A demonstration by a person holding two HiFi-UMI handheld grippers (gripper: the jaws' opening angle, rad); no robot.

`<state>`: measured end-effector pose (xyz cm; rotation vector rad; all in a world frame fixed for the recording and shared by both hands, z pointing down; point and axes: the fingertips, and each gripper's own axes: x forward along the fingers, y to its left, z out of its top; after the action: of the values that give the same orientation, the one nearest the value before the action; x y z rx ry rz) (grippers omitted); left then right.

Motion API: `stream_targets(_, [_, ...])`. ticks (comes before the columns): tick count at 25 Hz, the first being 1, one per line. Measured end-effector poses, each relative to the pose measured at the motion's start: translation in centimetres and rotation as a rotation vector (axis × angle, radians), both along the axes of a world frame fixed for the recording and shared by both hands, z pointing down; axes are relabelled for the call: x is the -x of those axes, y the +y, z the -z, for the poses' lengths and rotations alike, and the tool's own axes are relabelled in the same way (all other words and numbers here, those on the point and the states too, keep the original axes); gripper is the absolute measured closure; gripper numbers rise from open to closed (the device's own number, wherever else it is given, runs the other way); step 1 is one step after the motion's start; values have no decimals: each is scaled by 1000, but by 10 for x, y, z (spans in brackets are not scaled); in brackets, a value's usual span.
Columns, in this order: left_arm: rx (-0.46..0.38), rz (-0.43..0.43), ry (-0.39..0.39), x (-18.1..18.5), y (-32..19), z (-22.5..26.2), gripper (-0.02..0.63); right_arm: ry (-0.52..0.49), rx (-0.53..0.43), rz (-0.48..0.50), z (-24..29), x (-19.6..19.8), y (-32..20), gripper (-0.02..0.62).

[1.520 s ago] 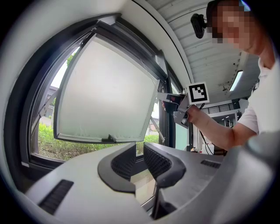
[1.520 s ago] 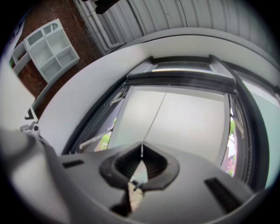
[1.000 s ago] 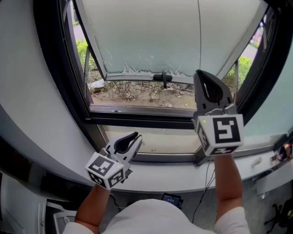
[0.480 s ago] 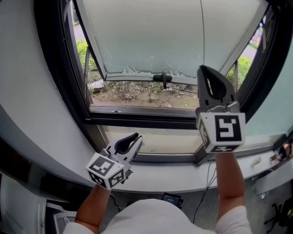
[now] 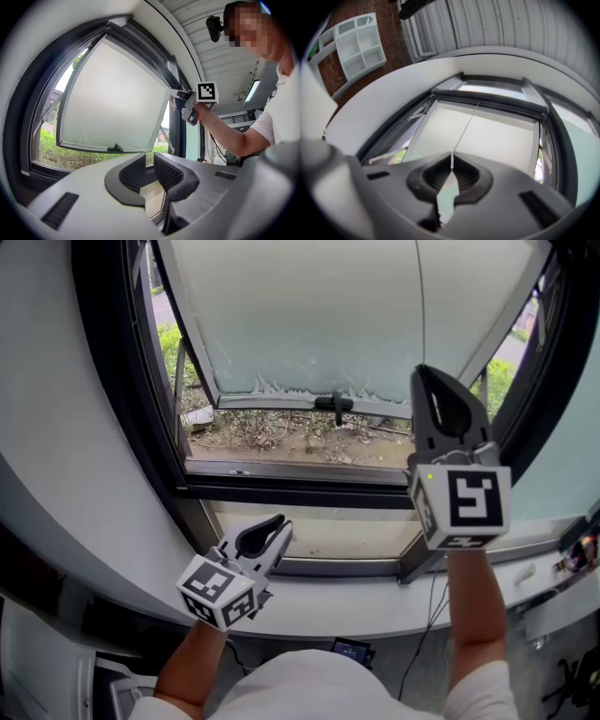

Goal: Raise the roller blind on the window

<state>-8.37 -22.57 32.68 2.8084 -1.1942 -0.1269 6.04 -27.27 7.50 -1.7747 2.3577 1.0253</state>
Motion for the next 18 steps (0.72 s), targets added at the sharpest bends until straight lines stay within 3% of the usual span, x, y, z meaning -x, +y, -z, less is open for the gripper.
stream_targets(18, [-8,-7,7,1,2,4,537,47,-81,2,9,2,17,568])
